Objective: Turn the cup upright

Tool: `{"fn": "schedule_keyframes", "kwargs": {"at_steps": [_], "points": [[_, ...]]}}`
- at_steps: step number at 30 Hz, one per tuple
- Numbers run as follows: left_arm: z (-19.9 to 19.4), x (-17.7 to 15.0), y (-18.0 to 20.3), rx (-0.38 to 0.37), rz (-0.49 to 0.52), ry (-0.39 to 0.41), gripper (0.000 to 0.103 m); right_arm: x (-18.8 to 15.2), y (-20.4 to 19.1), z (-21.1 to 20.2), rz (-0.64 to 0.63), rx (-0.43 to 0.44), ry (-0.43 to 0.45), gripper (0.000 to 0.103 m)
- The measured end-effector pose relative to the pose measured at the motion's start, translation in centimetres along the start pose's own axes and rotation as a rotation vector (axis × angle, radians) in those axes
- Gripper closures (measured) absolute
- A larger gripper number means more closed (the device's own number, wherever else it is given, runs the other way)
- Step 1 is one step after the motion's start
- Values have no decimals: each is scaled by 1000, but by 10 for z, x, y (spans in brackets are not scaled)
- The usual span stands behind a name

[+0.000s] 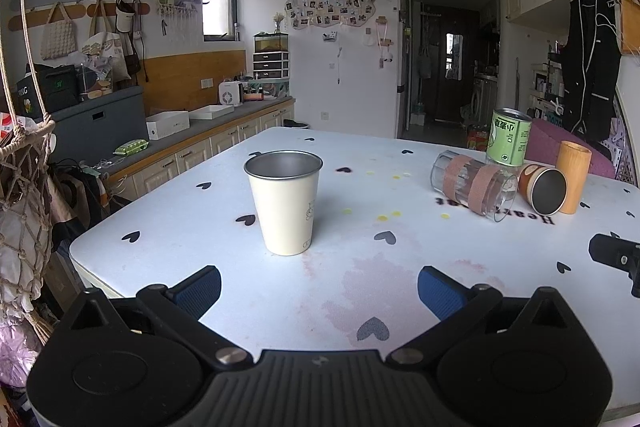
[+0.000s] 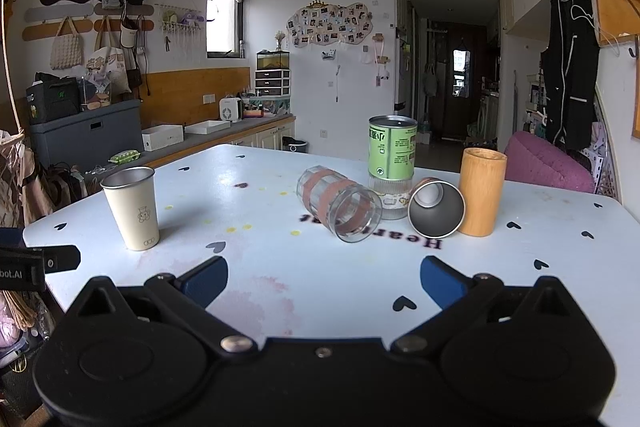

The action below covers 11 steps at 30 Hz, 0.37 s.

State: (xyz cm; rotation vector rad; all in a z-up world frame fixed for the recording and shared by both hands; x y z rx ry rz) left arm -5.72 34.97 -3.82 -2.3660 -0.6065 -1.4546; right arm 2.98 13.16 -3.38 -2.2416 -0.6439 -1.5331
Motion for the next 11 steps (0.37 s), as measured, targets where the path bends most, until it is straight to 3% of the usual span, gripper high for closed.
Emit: {"fn": "schedule_keyframes", "kwargs": {"at_steps": [11], "points": [[1, -2, -3, 4, 0, -2, 0, 0, 0, 0, -1, 0, 0, 0]]}}
Point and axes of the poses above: each gripper's, at about its wrist camera, not at the fingertips, and z roughly the way its jaws point, y to its right, x to its top, the point moved 8 cm from there along z, roughly the way its jaws point, and after that the axes turned 3 degrees about x, right-handed, at the moved point
